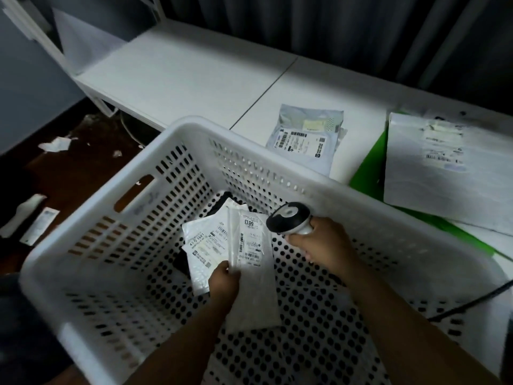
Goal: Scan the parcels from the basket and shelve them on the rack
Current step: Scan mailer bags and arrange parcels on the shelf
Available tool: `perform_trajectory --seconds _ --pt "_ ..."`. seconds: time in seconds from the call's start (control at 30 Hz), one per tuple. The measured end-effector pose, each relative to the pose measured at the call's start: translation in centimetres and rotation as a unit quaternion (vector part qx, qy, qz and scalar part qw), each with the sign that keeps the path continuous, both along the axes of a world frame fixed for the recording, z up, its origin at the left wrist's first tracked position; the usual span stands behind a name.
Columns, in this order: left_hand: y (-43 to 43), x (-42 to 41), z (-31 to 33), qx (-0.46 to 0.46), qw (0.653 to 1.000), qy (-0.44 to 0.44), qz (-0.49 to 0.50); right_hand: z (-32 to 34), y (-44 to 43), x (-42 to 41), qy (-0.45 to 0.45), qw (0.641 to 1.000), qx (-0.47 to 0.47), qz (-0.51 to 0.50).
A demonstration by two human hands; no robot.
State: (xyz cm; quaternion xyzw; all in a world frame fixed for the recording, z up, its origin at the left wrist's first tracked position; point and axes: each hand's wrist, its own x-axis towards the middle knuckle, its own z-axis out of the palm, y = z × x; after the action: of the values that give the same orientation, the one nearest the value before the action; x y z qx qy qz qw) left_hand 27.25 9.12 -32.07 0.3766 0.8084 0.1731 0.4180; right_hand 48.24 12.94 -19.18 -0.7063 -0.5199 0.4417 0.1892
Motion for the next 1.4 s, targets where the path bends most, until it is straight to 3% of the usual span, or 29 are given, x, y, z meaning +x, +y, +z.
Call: perform_trajectory --seconds 0.2,0.33,0.57,0.77,1.17,1.4 --pt "0.4 -2.0 5.9 0.116 0.993 0.020 -0.002 3.5 -1.0 -1.1 0.080 0.997 0.014 0.008" --pt "-1.2 -2.8 11.2 0.237 0.971 0.017 -0.022 6.2 -1.5 -1.8 0.133 0.991 0.020 0.020" --pt "-1.6 -2.7 18.0 0.349 0.936 0.034 0.015 10.9 -2.0 -0.6 0.172 0.983 0.047 0.036" --pt "2.3 -3.0 21.3 0.343 0.935 0.082 -0.037 13.4 -1.9 2.1 0.139 0.983 0.122 0.020" --pt "6.0 -3.7 23.8 0.324 0.930 0.131 -0.114 17.7 -1.2 3.8 -0.016 0.974 0.214 0.073" --pt "5.8 -3.4 23.9 0.311 0.931 0.140 -0.132 17.9 -1.1 4.4 -0.011 0.970 0.237 0.052"
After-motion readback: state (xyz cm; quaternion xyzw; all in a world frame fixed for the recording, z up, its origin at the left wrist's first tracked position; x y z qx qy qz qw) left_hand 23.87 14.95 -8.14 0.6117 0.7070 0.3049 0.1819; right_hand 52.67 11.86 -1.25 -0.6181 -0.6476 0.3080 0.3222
